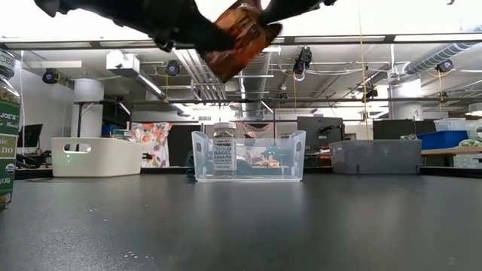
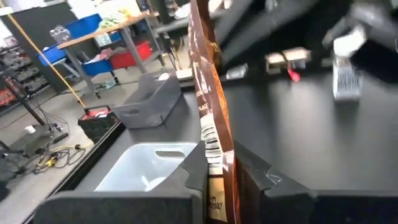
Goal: Sort spices by type
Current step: Put the bottom right spice pack into the black bin
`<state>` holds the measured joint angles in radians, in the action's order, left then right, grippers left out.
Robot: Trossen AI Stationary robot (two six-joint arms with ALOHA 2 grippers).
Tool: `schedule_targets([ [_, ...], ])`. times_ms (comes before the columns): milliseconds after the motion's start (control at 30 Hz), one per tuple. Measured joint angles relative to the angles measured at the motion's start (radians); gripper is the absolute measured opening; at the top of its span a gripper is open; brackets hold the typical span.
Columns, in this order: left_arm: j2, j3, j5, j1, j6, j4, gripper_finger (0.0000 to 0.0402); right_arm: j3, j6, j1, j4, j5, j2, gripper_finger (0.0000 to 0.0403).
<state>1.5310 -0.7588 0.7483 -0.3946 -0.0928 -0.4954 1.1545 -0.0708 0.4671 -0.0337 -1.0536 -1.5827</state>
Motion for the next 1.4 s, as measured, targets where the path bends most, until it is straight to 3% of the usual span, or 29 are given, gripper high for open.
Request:
schedule_targets([
  [367,-0.052,0.002,-0.002,-0.074,-0.021,0.117,0.0022,0.033,0.178,-0.01,-0.2,0.398,0.109,0.016],
  [533,-0.056,0.002,-0.055,-0.076,-0.021,0.119,0.0026,0.033,0.164,-0.014,-0.201,0.435,0.129,0.0227],
  [633,-0.056,0.002,-0.117,-0.076,-0.033,0.107,0.0028,0.034,0.151,-0.034,-0.201,0.467,0.134,0.0252],
  [767,-0.056,0.002,-0.123,-0.076,-0.043,0.096,0.0025,0.036,0.142,-0.078,-0.195,0.636,0.132,0.0264],
  [867,-0.056,0.002,-0.138,-0.078,-0.05,0.087,0.0023,0.036,0.173,-0.107,-0.195,0.686,0.13,0.0253],
  [967,-0.056,0.002,-0.138,-0.08,-0.052,0.081,0.0029,0.036,0.172,-0.129,-0.193,0.695,0.13,0.0216],
  [1200,-0.056,0.002,-0.13,-0.079,-0.044,0.066,0.0049,0.036,0.102,-0.14,-0.193,0.703,0.13,0.0034],
  [1400,-0.06,0.002,-0.114,-0.08,-0.032,0.07,0.0089,0.075,0.122,-0.143,-0.258,0.716,0.13,0.001],
])
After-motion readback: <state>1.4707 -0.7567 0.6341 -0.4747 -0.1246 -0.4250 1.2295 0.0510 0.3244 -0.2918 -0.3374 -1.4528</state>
